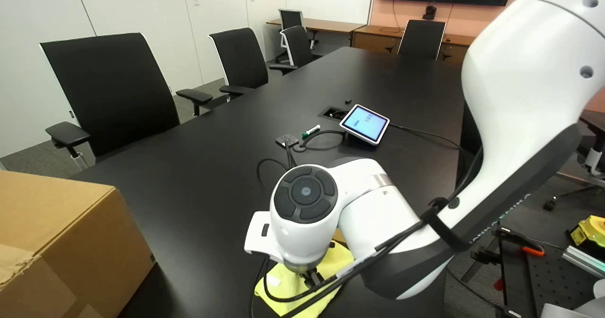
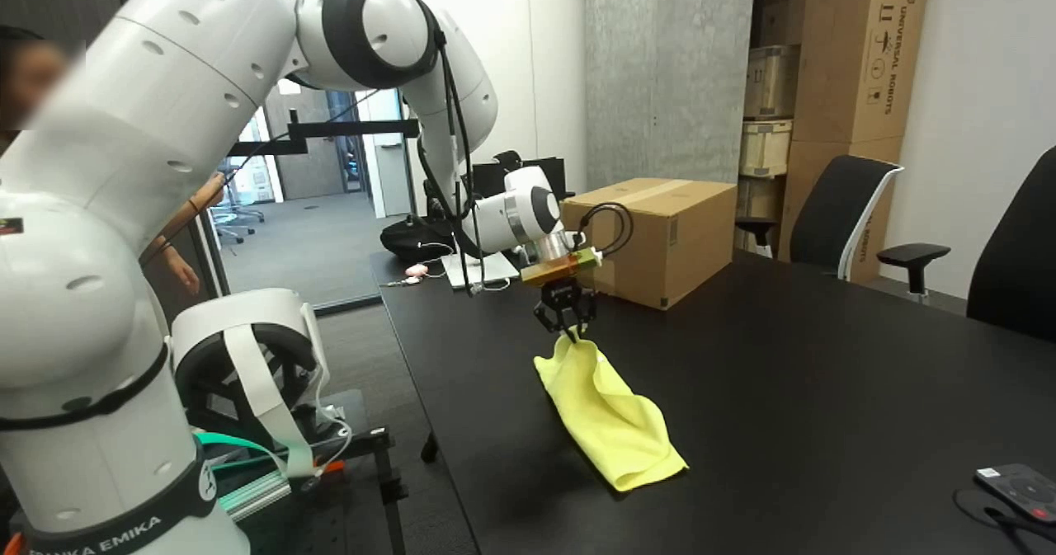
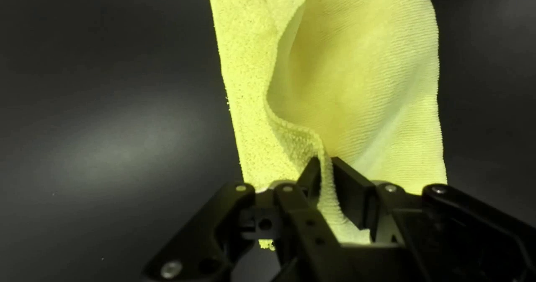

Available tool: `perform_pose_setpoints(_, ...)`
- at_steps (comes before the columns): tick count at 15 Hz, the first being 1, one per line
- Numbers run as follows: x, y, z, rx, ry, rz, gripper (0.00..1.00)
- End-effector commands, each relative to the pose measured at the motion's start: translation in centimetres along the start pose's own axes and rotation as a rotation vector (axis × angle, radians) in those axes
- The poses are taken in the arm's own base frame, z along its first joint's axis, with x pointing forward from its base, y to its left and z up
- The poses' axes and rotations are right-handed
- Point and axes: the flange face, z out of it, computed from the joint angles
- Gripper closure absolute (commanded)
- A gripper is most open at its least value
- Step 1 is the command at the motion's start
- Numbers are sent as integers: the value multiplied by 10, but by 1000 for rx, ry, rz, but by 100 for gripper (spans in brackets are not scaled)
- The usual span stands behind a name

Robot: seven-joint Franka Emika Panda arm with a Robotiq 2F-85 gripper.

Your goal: Fold the towel in half

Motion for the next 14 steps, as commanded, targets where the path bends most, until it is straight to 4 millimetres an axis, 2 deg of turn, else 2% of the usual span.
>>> perform_pose_setpoints(1, 24, 10, -8, -80, -8, -89, 93)
perform_pose_setpoints(2, 29, 9, -9, -105, -6, -132, 88)
perform_pose_setpoints(3, 33, 10, -13, -124, 0, -161, 72)
perform_pose_setpoints(5, 44, 11, -17, -173, 10, -192, 56)
perform_pose_setpoints(9, 54, 38, -45, -227, 78, -77, 26)
perform_pose_setpoints(11, 44, 51, -52, -197, 70, -23, 11)
perform_pose_setpoints(12, 33, 56, -48, -169, 35, 8, 2)
perform_pose_setpoints(13, 24, 62, -46, -164, 12, 37, 0)
perform_pose_setpoints(14, 2, 66, -48, -135, -55, 87, 0)
